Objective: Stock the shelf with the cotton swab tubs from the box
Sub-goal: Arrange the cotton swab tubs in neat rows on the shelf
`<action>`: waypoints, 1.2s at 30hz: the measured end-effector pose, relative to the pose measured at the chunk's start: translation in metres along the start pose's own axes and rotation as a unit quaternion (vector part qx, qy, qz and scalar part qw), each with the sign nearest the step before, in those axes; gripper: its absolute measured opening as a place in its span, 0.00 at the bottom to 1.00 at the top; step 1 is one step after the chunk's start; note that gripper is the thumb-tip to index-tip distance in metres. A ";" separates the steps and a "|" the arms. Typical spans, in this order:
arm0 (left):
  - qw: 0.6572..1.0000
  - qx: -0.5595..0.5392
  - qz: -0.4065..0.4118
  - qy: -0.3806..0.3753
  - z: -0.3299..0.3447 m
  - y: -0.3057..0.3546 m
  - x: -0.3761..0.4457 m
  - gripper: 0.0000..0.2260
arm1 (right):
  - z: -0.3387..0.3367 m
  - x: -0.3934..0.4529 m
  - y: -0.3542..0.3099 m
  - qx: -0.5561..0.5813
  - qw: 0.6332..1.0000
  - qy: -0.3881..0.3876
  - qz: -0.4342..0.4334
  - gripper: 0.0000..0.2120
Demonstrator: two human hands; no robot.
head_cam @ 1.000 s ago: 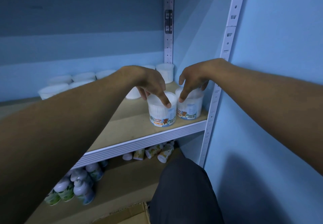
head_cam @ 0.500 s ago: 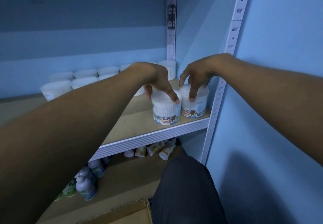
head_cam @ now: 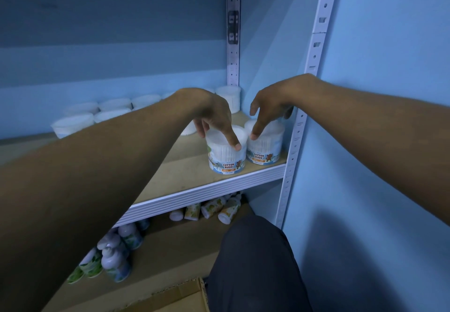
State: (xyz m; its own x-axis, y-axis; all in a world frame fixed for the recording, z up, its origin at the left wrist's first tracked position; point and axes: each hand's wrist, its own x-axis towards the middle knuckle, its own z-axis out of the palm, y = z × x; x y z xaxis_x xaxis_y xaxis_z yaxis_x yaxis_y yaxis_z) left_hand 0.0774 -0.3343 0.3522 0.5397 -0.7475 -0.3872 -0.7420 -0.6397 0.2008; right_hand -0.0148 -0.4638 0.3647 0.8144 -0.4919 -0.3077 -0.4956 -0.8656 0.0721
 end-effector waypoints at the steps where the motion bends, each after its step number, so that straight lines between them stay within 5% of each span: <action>1: 1.000 0.000 0.002 0.004 0.001 -0.001 0.000 0.44 | 0.001 0.001 0.000 0.001 1.000 -0.012 0.009 0.44; 10: 1.000 0.009 -0.014 0.001 0.000 0.003 0.006 0.43 | 0.001 0.000 0.003 0.035 0.999 -0.042 -0.004 0.35; 36: 0.997 0.020 -0.056 0.040 0.008 0.014 -0.004 0.44 | 0.003 0.001 0.008 0.039 0.997 -0.043 -0.046 0.32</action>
State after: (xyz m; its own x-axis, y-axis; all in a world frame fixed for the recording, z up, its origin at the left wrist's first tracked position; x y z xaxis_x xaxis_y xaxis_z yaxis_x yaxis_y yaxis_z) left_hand 0.0620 -0.3390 0.3490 0.6482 -0.6850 -0.3325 -0.6898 -0.7132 0.1246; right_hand -0.0188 -0.4708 0.3618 0.8304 -0.3983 -0.3896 -0.4449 -0.8950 -0.0334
